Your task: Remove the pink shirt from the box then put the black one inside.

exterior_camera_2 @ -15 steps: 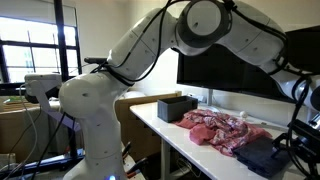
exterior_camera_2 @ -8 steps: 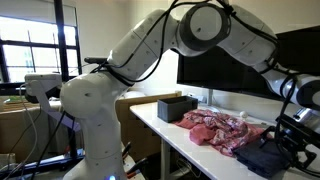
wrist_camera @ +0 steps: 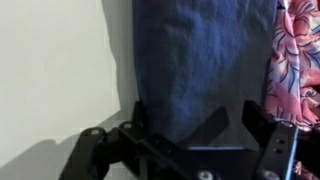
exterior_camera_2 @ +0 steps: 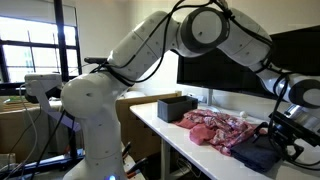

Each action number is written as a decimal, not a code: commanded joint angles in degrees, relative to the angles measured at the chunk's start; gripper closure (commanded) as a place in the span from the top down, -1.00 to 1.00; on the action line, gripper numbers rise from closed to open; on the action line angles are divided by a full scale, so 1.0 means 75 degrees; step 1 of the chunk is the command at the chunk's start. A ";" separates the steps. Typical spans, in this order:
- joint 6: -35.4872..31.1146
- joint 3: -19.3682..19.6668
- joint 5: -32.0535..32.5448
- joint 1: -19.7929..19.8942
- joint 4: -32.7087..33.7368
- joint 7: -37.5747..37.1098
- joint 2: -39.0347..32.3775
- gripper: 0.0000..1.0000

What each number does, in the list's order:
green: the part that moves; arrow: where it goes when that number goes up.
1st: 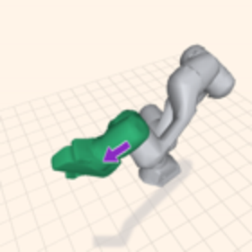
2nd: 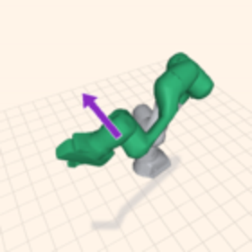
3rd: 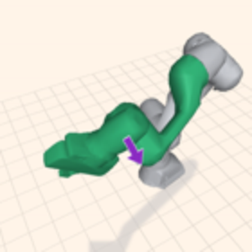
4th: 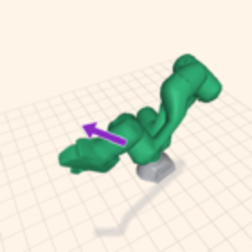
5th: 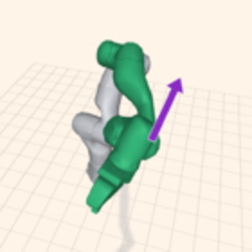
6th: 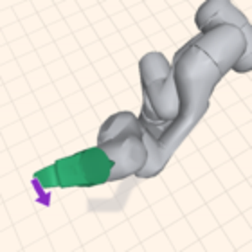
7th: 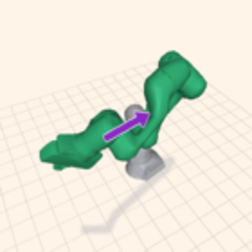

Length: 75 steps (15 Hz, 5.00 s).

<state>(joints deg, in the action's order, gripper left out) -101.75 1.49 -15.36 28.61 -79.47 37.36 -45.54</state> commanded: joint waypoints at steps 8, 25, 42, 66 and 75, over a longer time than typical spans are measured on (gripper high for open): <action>0.0867 -0.0011 -0.0135 0.0096 0.0603 0.0082 -0.0293 -0.58; 0.1265 -0.0269 -0.0220 -0.0463 0.0237 -0.0042 0.0766 -0.87; 0.1157 -0.0428 -0.0079 -0.1796 -0.0612 0.0053 0.2606 -0.87; -0.0222 -0.1382 -0.0028 -0.4737 -0.2355 -0.2714 0.4746 -0.89; -0.1200 -0.1810 0.0130 -0.5583 -0.2289 -0.4399 0.4616 -0.89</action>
<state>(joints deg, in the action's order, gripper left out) -109.28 -11.93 -14.90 -13.27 -95.09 8.52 -11.92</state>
